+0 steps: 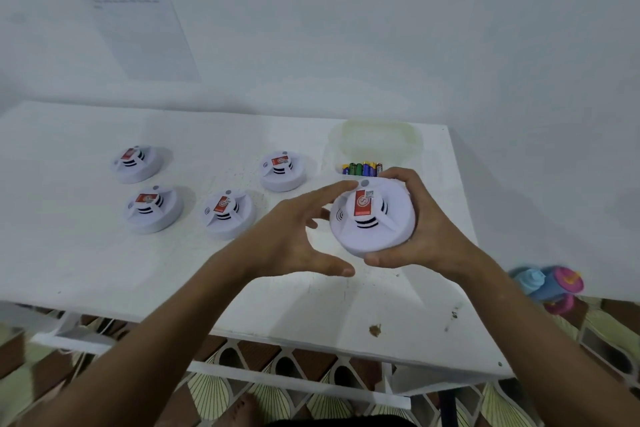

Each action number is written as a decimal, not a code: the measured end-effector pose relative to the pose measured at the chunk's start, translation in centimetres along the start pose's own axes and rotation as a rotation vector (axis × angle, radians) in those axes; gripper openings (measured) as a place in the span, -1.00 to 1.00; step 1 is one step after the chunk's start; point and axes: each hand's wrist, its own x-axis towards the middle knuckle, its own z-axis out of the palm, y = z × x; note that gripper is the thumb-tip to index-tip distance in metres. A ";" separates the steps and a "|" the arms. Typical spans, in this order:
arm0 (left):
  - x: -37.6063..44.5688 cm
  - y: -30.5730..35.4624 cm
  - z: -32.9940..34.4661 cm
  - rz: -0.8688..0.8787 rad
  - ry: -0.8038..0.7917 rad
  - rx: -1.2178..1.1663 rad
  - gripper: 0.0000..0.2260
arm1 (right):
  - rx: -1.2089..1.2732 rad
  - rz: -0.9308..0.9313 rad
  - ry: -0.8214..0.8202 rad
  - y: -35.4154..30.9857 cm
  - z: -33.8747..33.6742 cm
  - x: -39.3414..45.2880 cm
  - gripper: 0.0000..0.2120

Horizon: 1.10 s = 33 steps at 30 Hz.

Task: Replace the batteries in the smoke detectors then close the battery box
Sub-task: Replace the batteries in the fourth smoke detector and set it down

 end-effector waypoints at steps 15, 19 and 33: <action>-3.6 -5.8 -10.3 0.119 0.102 0.156 -0.26 | -0.176 -0.015 0.016 -1.2 9.1 7.3 -0.02; -4.2 -8.6 -13.5 0.094 0.104 0.204 -0.22 | -0.191 -0.027 0.014 -1.6 11.7 10.1 0.02; -5.7 -15.2 -20.9 0.049 0.056 0.213 -0.24 | -0.199 0.039 0.067 -1.4 19.4 16.5 0.01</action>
